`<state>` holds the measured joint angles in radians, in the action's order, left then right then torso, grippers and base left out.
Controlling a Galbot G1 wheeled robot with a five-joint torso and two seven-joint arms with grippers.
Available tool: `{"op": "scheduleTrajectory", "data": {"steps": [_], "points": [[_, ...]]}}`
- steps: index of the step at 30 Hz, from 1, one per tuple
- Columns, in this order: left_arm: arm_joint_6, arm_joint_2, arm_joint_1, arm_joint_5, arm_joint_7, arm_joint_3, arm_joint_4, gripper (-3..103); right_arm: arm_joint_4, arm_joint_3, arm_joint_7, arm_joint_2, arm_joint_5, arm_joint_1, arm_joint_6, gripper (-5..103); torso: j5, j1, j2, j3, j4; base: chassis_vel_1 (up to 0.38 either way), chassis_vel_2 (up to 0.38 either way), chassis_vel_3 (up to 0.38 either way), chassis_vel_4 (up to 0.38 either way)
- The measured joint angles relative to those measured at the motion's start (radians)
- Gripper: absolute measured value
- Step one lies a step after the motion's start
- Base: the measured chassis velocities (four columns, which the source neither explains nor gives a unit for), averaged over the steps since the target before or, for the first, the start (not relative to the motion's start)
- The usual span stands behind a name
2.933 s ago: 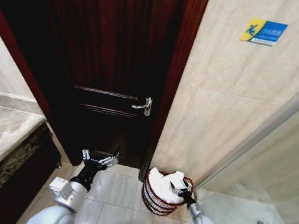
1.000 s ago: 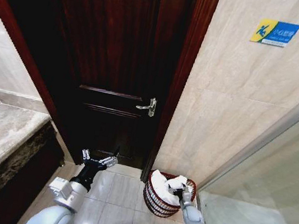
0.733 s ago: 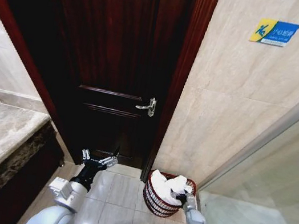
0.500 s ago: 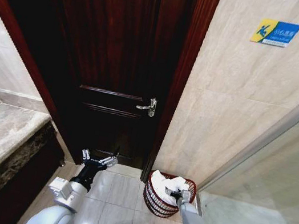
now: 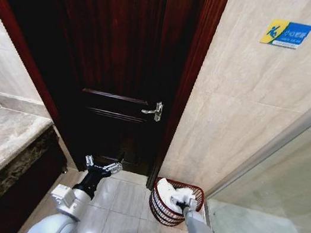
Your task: Discard the used towel into the hamper.
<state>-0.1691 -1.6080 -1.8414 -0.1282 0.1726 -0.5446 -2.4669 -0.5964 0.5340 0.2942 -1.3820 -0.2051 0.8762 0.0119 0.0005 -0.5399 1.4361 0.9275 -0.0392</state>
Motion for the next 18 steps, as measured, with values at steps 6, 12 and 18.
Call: {"op": "scheduleTrajectory", "data": {"steps": [6,12,18], "points": [[0.0,0.0,0.0,0.0,0.0,0.0,0.0,100,-0.596,-0.021,0.0,0.105,0.076,0.347,0.133,100,-0.0013,0.0,0.0,0.0,0.0005,0.0,0.0,0.0,0.0],[0.0,0.0,0.0,0.0,0.0,0.0,0.0,100,-0.868,0.018,-0.054,0.047,0.137,0.523,0.18,100,-0.0004,0.0,0.0,0.0,0.0001,0.0,0.0,0.0,0.0],[0.0,0.0,0.0,0.0,0.0,0.0,0.0,100,-1.284,0.054,-0.13,-0.094,0.219,0.768,0.115,100,-0.0007,0.0,0.0,0.0,0.0002,0.0,0.0,0.0,0.0]]}}
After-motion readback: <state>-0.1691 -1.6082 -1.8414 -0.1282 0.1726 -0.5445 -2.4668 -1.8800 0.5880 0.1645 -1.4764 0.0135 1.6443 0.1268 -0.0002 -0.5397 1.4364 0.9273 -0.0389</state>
